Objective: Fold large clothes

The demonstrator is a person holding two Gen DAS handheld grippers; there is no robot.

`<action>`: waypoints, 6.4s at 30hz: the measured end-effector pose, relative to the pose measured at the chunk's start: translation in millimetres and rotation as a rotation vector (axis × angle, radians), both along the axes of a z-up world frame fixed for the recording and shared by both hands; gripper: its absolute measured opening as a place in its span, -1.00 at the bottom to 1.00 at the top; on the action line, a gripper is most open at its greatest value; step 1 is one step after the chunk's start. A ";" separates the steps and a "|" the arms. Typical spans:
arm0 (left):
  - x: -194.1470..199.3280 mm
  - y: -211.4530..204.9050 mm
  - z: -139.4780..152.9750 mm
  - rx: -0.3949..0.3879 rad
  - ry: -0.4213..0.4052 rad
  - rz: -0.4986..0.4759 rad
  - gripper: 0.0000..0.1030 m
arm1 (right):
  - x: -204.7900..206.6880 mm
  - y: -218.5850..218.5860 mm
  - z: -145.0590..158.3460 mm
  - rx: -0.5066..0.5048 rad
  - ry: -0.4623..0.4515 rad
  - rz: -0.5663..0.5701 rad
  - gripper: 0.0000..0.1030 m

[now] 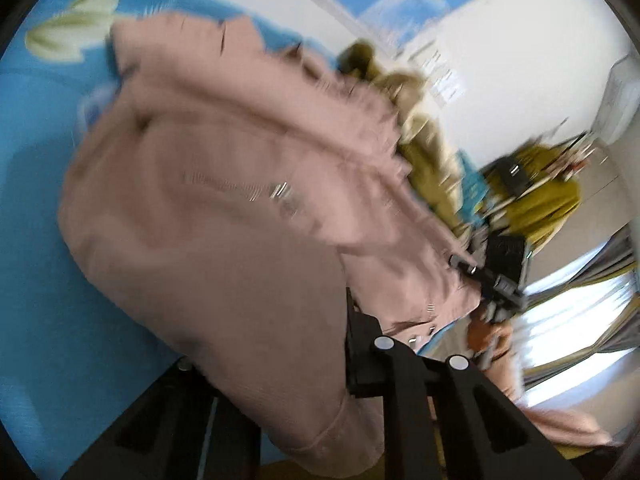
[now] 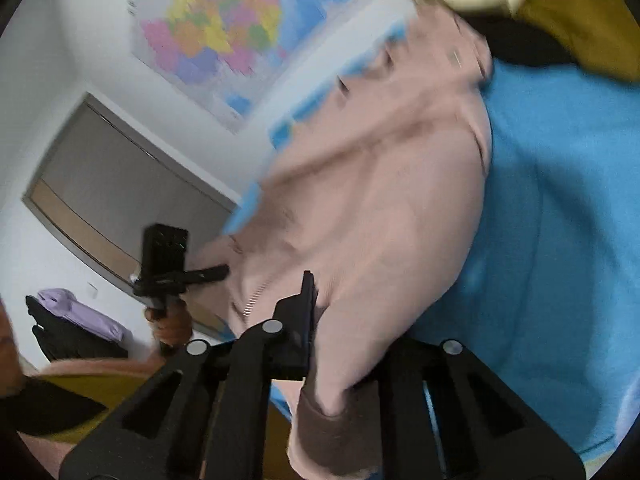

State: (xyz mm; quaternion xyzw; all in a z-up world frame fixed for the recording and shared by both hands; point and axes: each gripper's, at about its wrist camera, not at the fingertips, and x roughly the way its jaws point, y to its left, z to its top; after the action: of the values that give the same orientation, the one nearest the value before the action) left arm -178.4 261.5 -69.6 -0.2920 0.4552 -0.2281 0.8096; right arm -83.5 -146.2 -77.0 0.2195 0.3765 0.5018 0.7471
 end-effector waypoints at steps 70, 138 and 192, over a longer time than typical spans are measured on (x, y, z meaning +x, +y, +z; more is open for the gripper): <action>51.5 75.9 133.4 0.035 -0.223 0.115 -0.84 | 45.6 18.1 119.4 0.178 -0.147 -0.087 -0.86; 302.3 68.1 18.2 0.217 0.084 0.087 -0.13 | 201.9 126.5 70.5 -0.362 -0.224 -0.146 0.35; 112.6 114.1 -0.6 0.063 0.091 0.173 -0.81 | 106.7 -2.7 35.1 -0.096 0.001 -0.153 -0.95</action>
State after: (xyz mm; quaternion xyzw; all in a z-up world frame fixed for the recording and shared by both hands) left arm -65.7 375.6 -70.2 -0.3148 0.4717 -0.1294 0.8134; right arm 23.2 -148.9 -42.0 0.2120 0.3826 0.4247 0.7926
